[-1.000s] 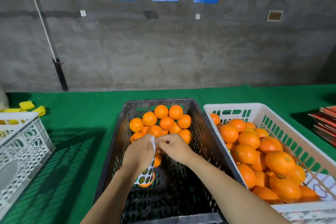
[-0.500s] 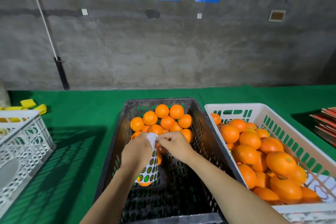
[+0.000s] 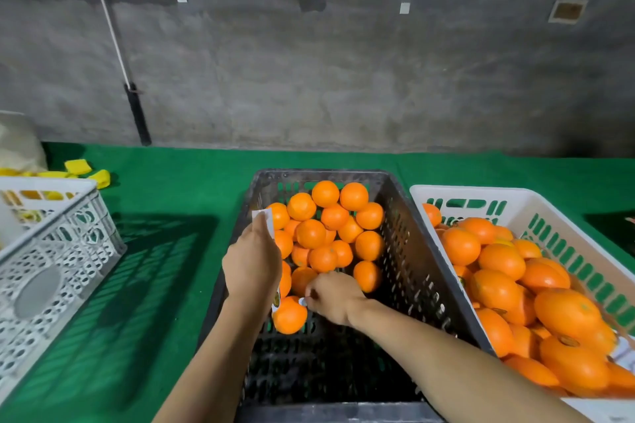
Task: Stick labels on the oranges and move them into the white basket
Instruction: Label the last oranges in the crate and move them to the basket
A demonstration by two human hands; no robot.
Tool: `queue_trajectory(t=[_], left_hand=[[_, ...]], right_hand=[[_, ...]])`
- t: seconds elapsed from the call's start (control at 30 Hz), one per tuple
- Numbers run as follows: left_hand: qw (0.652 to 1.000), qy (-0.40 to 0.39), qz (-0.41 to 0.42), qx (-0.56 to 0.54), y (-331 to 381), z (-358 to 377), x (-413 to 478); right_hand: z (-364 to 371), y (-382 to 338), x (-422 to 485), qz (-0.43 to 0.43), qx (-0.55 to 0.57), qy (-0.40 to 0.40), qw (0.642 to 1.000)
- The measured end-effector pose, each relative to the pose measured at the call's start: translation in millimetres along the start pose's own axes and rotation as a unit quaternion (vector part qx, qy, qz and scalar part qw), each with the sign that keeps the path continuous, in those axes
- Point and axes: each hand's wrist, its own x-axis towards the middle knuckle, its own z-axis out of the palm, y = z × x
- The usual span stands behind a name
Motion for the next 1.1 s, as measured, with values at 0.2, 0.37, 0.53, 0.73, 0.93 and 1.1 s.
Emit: queue_trajectory(t=[0.2,0.37,0.53,0.73,0.93,1.1], left_hand=[[1.0,0.013,-0.01,-0.01,-5,-5,3],[1.0,0.025,-0.011,0.001,-6,-4,6],[1.0,0.015,-0.012,0.004,-7,-3,7],[1.0,-0.016,0.002,0.024,-4,-3,1],[0.998,-0.035,0.026,0.05,-1,-2,-3],[0.997,-0.045,0.028,0.053,-1,1,-3]], right_hand=[[10,-4,15,-0.147,-0.136,0.062,0.978],[41,-7,18,-0.142,-0.178,0.01,0.974],[46,-8,15,-0.127,-0.167,-0.038,0.977],[59,1,3,-0.145,-0.195,-0.064,0.968],[52,5,7,-0.131,-0.117,0.001,0.985],[54,16,9,-0.15,-0.144,-0.037,0.977]])
